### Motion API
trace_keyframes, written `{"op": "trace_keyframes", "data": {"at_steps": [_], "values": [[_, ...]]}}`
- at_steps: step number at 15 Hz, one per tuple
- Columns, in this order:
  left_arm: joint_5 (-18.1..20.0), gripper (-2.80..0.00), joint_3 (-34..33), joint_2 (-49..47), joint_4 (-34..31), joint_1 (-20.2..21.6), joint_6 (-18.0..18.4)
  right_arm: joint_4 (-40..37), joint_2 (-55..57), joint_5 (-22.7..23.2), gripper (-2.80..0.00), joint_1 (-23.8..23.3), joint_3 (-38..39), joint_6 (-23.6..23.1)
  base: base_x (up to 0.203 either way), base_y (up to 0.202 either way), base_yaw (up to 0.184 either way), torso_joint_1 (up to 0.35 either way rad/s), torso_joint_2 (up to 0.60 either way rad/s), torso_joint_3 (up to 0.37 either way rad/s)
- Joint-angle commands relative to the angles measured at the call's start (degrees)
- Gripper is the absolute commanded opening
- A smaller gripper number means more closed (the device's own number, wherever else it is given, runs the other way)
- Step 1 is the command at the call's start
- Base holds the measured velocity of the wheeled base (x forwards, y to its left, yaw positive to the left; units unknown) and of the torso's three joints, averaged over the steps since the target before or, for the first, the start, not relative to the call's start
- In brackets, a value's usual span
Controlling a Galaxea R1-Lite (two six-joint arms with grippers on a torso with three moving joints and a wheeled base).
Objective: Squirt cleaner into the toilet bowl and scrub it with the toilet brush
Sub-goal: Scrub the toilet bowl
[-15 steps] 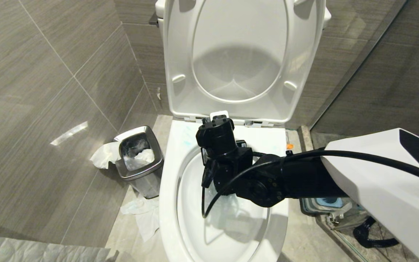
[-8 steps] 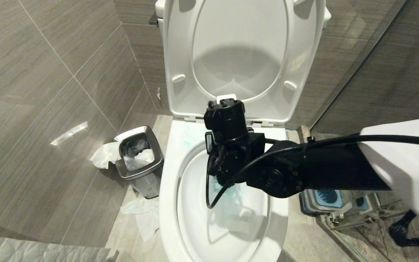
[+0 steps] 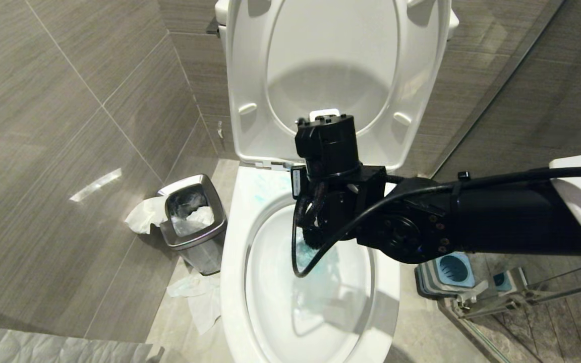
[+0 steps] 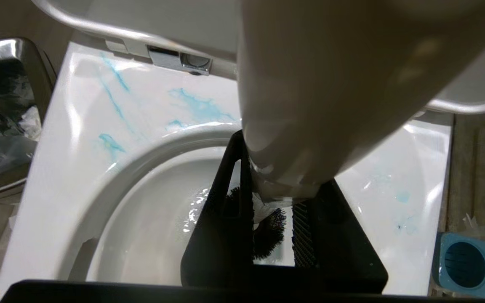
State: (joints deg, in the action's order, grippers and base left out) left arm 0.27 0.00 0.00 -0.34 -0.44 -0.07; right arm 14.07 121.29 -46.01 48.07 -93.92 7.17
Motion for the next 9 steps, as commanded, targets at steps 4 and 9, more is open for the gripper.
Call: {"op": "trace_keyframes", "data": {"at_steps": [4,9], "values": [[0.0,-2.80,0.0,-0.1,0.0,0.0,0.0,0.2,7.2,-0.4,-2.80,-2.4,-7.3,-2.0,0.000,0.000,0.000,0.000,0.00,0.000],[0.0,-2.80,0.0,-0.1,0.0,0.0,0.0,-0.2,13.8,0.1,-2.80,-2.7,-19.5,-7.1,0.000,0.000,0.000,0.000,0.00,0.000]]}}
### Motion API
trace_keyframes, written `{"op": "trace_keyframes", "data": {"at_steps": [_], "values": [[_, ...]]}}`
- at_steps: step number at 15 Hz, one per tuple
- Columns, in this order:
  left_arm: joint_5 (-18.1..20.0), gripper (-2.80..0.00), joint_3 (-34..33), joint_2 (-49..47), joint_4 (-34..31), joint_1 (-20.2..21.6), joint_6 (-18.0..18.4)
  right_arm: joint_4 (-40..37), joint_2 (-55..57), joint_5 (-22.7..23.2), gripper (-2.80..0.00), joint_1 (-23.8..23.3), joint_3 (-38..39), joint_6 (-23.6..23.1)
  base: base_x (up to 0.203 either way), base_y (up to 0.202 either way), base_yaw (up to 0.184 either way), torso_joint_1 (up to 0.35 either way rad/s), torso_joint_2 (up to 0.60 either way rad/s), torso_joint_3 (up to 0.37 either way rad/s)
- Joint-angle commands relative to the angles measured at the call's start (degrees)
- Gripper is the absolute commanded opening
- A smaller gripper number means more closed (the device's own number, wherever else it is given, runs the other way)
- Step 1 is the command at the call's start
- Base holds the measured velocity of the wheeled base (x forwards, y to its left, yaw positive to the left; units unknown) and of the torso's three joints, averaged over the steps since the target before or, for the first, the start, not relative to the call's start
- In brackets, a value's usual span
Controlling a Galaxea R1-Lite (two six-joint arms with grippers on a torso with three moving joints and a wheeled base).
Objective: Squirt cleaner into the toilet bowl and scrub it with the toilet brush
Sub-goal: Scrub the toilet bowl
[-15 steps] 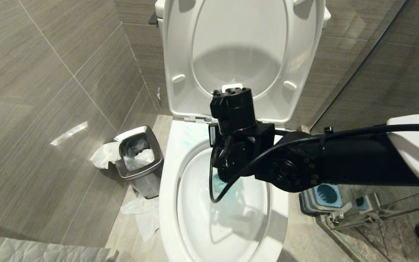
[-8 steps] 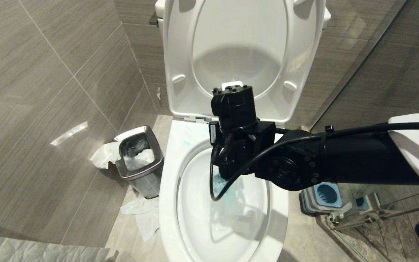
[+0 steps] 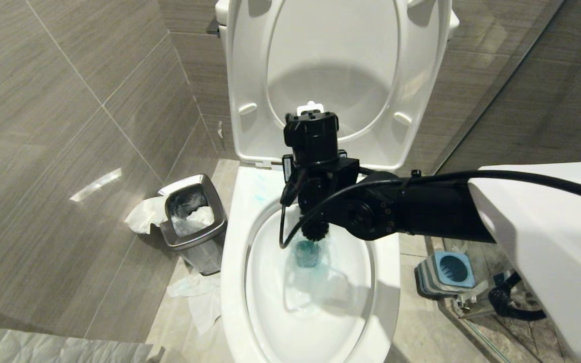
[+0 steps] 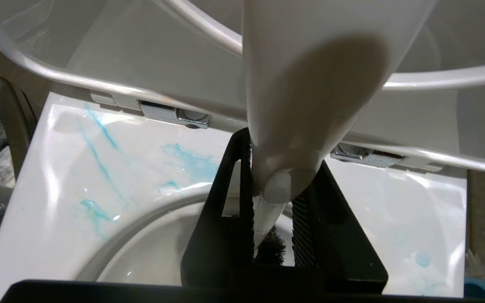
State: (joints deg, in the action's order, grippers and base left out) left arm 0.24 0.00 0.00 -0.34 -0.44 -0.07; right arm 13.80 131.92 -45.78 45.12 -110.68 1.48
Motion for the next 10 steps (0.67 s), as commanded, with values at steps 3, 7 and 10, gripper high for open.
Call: {"op": "trace_keyframes", "data": {"at_steps": [3,7,10], "values": [[0.0,-2.80,0.0,-0.1,0.0,0.1,0.0,0.1,3.3,-0.1,-2.80,2.8,-2.7,-1.5,0.000,0.000,0.000,0.000,0.00,0.000],[0.0,-2.80,0.0,-0.1,0.0,0.0,0.0,0.0,2.9,-0.1,-2.80,6.7,-2.7,-1.5,0.000,0.000,0.000,0.000,0.00,0.000],[0.0,-2.80,0.0,-0.1,0.0,0.0,0.0,-0.1,1.2,-0.2,-2.80,8.8,0.0,-1.3,0.000,0.000,0.000,0.000,0.00,0.000]]}}
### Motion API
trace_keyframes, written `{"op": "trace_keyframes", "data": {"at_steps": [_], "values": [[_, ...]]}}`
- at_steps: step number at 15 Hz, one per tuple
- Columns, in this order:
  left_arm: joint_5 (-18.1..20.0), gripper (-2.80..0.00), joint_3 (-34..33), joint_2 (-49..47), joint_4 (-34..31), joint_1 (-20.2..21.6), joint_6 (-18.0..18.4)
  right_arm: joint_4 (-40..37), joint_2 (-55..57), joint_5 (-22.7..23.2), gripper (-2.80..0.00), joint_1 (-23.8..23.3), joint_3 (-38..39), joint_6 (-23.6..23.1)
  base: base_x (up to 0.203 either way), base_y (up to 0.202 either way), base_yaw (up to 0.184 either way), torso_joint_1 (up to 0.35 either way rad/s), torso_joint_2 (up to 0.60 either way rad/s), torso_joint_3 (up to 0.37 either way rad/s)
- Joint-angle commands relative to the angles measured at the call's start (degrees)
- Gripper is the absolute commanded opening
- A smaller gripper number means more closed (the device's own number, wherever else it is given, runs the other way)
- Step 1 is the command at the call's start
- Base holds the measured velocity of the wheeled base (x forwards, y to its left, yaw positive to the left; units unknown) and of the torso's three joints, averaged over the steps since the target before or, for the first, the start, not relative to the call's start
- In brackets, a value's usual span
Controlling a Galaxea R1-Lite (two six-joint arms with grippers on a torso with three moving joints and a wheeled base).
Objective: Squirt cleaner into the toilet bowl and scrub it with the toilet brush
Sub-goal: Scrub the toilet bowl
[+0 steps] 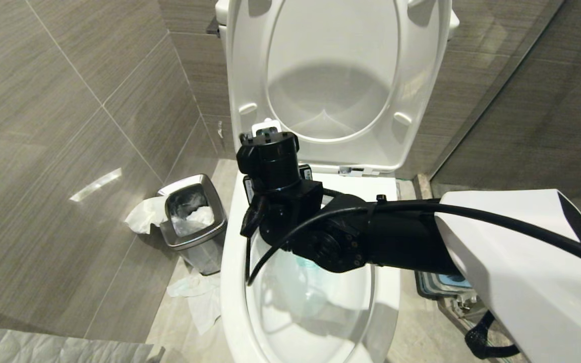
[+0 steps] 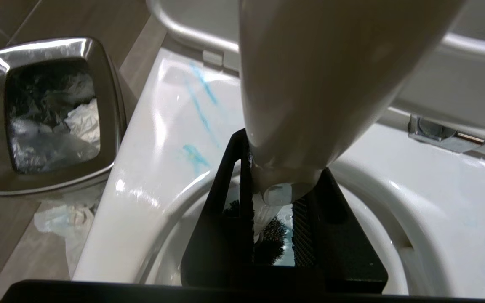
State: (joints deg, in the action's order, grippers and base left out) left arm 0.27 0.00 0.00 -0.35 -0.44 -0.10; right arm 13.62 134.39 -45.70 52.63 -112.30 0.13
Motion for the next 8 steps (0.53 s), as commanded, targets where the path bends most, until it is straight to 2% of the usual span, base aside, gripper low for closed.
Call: {"op": "trace_keyframes", "data": {"at_steps": [1,8], "values": [[0.0,-2.80,0.0,-0.1,0.0,0.0,0.0,0.1,-2.3,-0.4,-2.80,2.0,3.2,0.2,0.000,0.000,0.000,0.000,0.00,0.000],[0.0,-2.80,0.0,-0.1,0.0,0.0,0.0,-0.1,-13.7,-0.9,-2.80,10.6,25.8,8.1,0.000,0.000,0.000,0.000,0.00,0.000]]}}
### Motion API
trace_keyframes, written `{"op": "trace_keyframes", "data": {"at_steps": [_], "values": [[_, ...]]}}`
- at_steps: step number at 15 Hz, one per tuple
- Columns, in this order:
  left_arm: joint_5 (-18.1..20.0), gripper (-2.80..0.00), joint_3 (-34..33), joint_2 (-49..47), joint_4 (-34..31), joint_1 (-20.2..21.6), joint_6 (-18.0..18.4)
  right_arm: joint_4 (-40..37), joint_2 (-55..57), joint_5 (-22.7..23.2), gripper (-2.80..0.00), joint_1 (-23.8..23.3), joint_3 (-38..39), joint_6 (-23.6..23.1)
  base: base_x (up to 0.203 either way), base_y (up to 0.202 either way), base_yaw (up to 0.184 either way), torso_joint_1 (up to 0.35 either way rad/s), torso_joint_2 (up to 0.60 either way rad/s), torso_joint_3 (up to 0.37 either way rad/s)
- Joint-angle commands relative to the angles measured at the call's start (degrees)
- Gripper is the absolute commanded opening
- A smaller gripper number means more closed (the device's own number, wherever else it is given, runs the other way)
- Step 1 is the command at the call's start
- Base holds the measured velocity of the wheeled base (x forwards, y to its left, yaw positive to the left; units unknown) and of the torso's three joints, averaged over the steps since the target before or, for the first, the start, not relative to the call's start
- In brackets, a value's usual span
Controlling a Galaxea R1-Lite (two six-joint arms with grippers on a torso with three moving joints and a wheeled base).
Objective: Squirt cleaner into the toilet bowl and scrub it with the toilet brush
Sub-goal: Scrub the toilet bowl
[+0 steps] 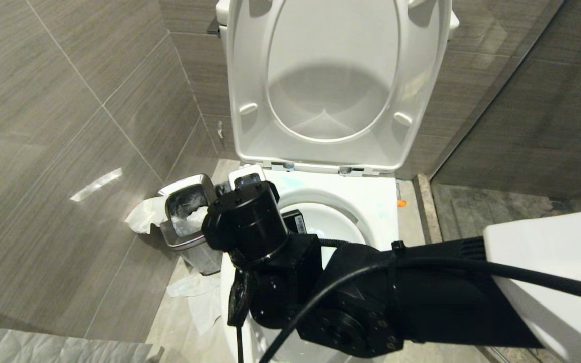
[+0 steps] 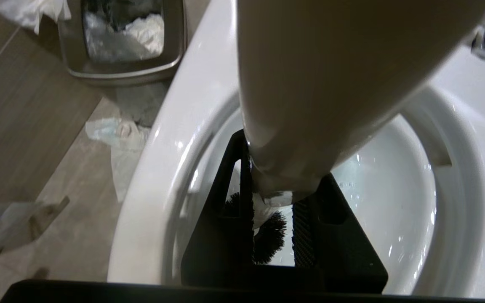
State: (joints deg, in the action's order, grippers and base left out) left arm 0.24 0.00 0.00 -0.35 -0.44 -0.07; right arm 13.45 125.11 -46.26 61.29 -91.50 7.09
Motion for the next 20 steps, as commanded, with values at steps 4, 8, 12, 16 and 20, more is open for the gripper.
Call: {"op": "trace_keyframes", "data": {"at_steps": [4,8,12,16,20], "values": [[0.0,-2.80,0.0,-0.1,0.0,0.0,0.0,0.3,-12.0,-1.1,-2.80,4.2,15.7,4.8,0.000,0.000,0.000,0.000,0.00,0.000],[0.0,-2.80,0.0,-0.1,0.0,0.0,0.0,0.4,-17.9,-1.8,-2.80,2.7,23.1,5.7,0.000,0.000,0.000,0.000,0.00,0.000],[0.0,-2.80,0.0,-0.1,0.0,0.0,0.0,0.4,-19.4,-2.3,-2.80,-1.5,24.8,5.9,0.000,0.000,0.000,0.000,0.00,0.000],[0.0,-2.80,0.0,-0.1,0.0,0.0,0.0,0.8,-16.4,-2.2,-2.80,-5.2,21.1,5.7,0.000,0.000,0.000,0.000,0.00,0.000],[0.0,-2.80,0.0,-0.1,0.0,0.0,0.0,0.7,-7.7,-2.4,-2.80,-6.7,9.7,5.2,0.000,0.000,0.000,0.000,0.00,0.000]]}}
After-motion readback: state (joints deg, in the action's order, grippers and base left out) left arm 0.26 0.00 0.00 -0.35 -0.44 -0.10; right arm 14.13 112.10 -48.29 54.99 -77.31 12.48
